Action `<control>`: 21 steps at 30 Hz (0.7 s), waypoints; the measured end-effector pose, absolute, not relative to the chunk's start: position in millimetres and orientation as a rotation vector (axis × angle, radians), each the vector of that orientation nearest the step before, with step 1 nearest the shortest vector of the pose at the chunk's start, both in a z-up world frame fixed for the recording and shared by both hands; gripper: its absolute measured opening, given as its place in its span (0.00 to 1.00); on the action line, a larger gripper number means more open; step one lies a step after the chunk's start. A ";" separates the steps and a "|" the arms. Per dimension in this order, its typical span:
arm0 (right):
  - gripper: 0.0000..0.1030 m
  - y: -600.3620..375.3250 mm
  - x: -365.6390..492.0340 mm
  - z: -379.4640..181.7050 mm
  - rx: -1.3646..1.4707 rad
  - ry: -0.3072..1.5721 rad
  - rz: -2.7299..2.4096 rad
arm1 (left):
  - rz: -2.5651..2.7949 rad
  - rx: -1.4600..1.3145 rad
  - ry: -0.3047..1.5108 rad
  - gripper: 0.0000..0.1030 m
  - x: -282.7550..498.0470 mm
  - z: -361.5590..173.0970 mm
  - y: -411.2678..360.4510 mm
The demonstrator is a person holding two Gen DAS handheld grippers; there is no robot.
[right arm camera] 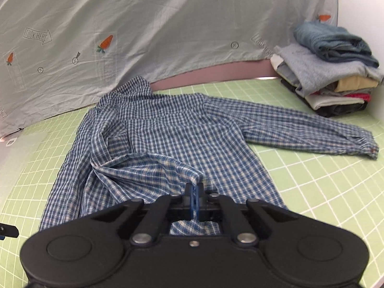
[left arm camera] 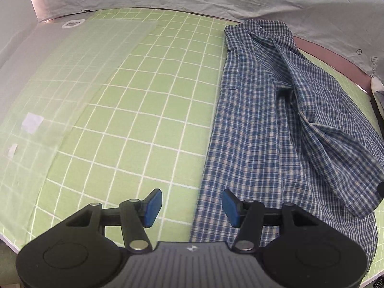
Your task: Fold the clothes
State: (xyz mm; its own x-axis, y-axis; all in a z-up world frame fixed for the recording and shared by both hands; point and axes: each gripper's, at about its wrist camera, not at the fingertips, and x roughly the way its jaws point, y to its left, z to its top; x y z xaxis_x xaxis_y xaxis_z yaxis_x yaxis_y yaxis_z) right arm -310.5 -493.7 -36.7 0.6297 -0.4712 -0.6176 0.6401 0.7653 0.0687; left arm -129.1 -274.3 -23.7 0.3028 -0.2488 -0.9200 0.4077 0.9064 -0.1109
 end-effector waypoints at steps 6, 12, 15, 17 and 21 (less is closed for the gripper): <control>0.02 -444.5 -311.4 -13.0 0.167 0.571 -0.632 | -0.451 0.156 1.216 0.55 -126.9 -31.4 -247.4; 0.02 -390.5 -293.8 -17.1 0.053 0.613 -0.538 | -0.460 0.154 1.219 0.55 -120.3 -32.8 -222.5; 0.02 -368.0 -283.9 -26.3 0.037 0.652 -0.476 | -0.470 0.158 1.222 0.55 -118.6 -33.3 -211.5; 0.02 -353.5 -277.2 -32.7 0.028 0.678 -0.435 | -0.470 0.161 1.223 0.55 -115.6 -34.1 -205.1; 0.02 -330.2 -265.9 -44.8 0.029 0.720 -0.374 | -0.466 0.168 1.226 0.55 -110.9 -35.3 -191.9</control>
State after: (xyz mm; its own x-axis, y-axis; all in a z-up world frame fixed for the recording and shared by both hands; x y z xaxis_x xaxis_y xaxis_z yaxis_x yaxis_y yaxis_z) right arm -265.9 -330.2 -44.8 0.6884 -0.3243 -0.6488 0.3443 0.9334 -0.1012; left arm -110.9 -191.9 -35.3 0.2578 -0.2526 -0.9326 0.4301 0.8943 -0.1233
